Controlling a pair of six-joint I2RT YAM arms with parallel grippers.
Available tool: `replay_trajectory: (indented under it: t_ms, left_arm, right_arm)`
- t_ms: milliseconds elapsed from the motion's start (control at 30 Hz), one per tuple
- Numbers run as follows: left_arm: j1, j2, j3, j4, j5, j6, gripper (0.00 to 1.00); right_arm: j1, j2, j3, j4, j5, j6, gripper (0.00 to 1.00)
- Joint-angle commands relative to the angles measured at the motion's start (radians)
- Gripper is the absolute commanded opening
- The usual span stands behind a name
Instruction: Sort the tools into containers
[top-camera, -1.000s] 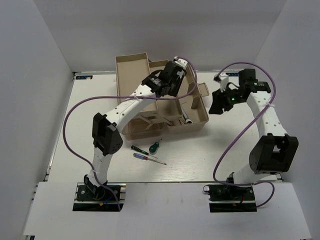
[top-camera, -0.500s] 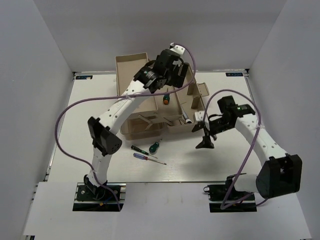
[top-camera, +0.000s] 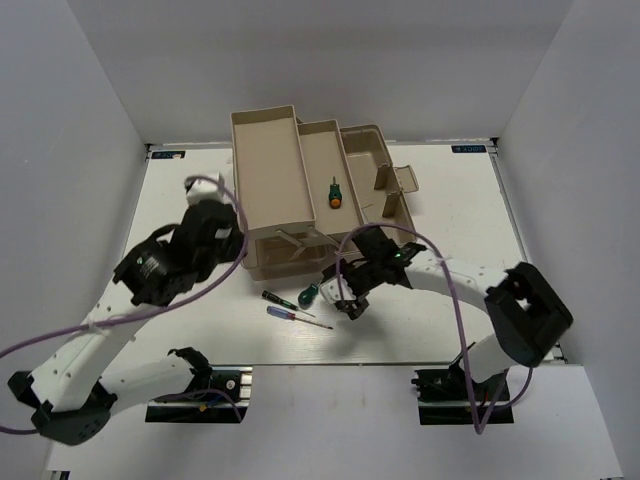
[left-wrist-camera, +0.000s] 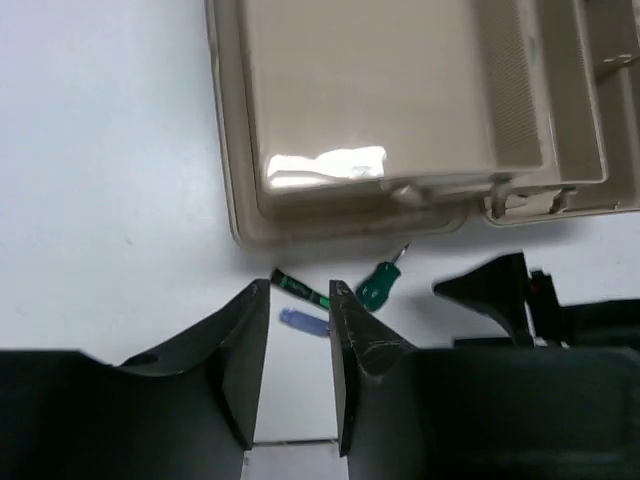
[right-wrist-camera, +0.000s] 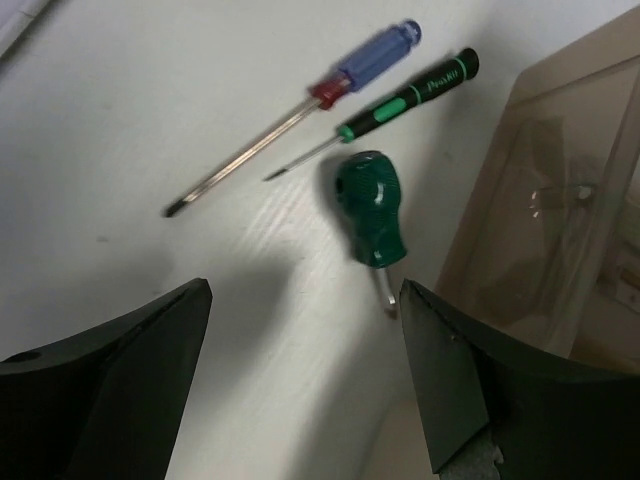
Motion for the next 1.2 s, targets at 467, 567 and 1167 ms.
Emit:
replay_trajectory:
  t_ms: [467,567,1167]
  left_arm:
    - [0.002,-0.306,-0.449,-0.165,0.042,-0.424,0.58]
    - [0.002,-0.317,-0.48,-0.149,0.077,-0.424,0.58]
    - [0.002,-0.219,-0.684,0.234,0.341,-0.358,0.61]
  right_arm:
    - [0.195,0.267,0.157,0.236,0.25,0.019,0.76]
    - [0.224,0.292,0.134,0.251,0.276,0.004,0.74]
    - [0.263,0.353,0.131,0.175,0.483,0.007,0.62]
